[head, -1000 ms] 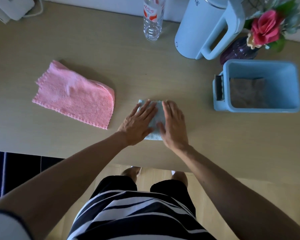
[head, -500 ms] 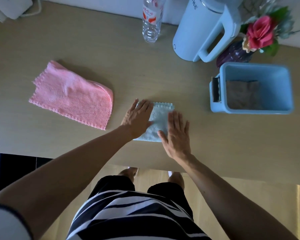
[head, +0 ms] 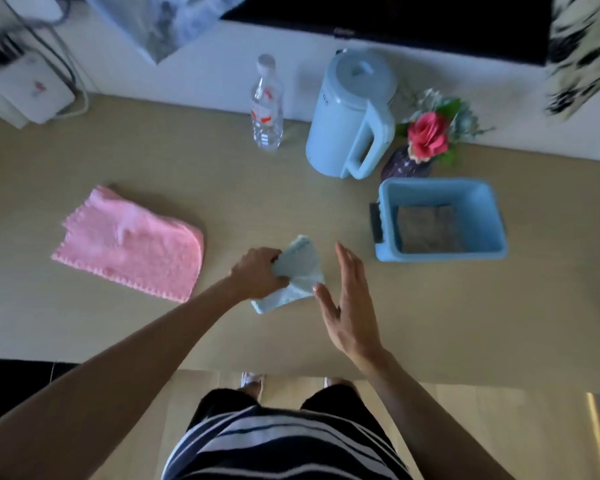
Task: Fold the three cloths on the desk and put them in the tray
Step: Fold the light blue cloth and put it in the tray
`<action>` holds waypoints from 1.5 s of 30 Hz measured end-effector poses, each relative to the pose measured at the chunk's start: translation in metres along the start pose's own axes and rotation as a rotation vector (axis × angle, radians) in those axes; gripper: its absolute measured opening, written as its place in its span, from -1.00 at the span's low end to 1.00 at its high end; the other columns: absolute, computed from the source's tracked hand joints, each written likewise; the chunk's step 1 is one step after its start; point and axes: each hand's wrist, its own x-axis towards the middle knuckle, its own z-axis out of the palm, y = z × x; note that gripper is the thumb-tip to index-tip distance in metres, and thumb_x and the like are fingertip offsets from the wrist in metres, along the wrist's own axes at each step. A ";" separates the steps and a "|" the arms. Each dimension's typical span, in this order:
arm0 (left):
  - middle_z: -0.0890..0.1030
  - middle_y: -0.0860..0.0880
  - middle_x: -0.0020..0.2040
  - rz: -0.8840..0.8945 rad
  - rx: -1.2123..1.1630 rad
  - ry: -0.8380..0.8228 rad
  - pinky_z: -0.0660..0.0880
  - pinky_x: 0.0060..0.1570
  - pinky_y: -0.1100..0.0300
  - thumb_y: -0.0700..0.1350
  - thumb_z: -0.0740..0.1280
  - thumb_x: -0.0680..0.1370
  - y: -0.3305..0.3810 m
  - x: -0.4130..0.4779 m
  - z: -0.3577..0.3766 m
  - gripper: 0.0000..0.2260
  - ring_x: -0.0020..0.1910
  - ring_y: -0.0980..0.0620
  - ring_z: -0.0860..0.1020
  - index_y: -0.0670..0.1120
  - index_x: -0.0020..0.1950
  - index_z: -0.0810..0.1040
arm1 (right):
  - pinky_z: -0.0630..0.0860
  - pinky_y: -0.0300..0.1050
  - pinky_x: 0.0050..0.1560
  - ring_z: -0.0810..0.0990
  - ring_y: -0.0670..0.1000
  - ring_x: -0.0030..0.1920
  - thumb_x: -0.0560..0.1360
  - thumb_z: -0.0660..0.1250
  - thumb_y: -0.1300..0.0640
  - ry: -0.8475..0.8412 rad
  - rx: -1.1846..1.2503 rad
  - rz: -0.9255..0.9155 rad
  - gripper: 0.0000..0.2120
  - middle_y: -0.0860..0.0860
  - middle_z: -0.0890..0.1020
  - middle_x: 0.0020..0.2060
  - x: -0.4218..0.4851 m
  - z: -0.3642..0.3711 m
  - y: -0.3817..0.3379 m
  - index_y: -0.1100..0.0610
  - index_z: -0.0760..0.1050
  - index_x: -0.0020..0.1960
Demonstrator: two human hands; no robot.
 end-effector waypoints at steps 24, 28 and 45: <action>0.62 0.06 -0.01 0.288 -0.701 0.437 0.60 -0.26 0.17 -0.20 0.38 0.47 0.267 0.049 0.028 -0.55 -0.22 -0.04 0.64 0.17 0.24 0.35 | 0.31 -0.09 -0.24 0.36 -0.09 -0.32 0.45 0.34 0.26 0.133 0.377 0.215 -0.69 -0.18 0.43 -0.34 0.119 -0.259 0.127 -0.12 0.33 -0.24; 0.59 0.00 0.03 0.283 -0.443 0.432 0.43 -0.37 0.38 -0.30 0.33 0.44 0.276 0.078 0.040 -0.68 -0.34 -0.06 0.60 0.00 0.12 0.59 | 0.46 -0.10 -0.17 0.56 0.00 -0.23 0.50 0.37 0.27 -0.016 0.206 0.269 -0.75 -0.19 0.62 -0.18 0.140 -0.267 0.148 -0.11 0.57 -0.12; 0.50 -0.13 0.30 -0.005 -0.116 0.072 0.47 0.14 0.10 -0.16 0.55 0.37 0.266 0.134 0.096 -0.49 0.21 -0.17 0.54 -0.04 0.30 0.55 | 0.50 0.08 0.22 0.55 0.29 0.26 0.55 0.25 0.36 -0.448 -0.680 0.235 -0.52 0.28 0.26 0.45 0.164 -0.204 0.188 0.25 0.35 0.46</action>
